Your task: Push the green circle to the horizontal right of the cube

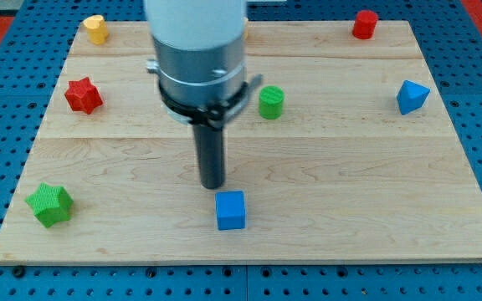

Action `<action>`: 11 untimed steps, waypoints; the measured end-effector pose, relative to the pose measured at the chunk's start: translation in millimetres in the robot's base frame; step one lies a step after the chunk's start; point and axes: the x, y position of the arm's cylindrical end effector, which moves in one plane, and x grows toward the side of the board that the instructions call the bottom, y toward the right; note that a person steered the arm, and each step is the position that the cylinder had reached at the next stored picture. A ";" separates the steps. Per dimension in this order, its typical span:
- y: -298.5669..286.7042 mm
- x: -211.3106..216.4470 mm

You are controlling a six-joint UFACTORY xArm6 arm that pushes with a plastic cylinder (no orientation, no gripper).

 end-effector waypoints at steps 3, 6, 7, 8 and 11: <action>13.8 -146.3; 146.9 -111.7; 184.2 -82.0; 211.5 -53.6; 187.8 -25.8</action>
